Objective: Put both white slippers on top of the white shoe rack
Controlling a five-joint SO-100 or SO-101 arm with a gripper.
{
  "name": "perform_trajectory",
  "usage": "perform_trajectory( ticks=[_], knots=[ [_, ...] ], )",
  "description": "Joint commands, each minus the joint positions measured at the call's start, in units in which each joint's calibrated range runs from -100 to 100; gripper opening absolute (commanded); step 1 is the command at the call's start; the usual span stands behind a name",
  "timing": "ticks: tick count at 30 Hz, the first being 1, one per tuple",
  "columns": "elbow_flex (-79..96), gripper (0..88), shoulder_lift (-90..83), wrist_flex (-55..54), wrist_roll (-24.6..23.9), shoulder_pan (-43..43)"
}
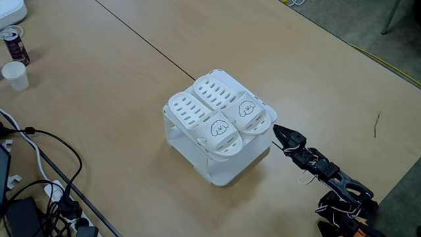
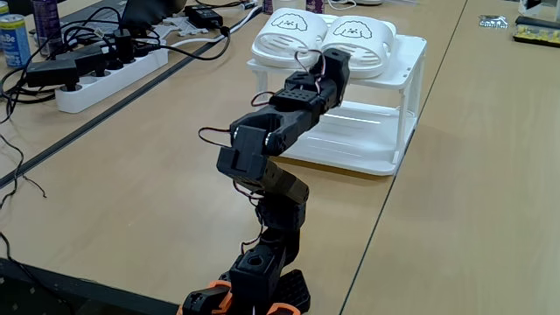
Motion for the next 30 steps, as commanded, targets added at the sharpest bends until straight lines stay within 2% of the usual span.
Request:
perform_trajectory(
  ticks=[1, 11, 30],
  knots=[
    [0.49, 0.7, -1.75, -0.28, 0.42, 0.00],
    [2.12, 0.7, -1.33, -0.28, 0.42, -0.09],
    [-11.60, 0.7, 11.37, -0.28, 0.42, -1.07]
  ],
)
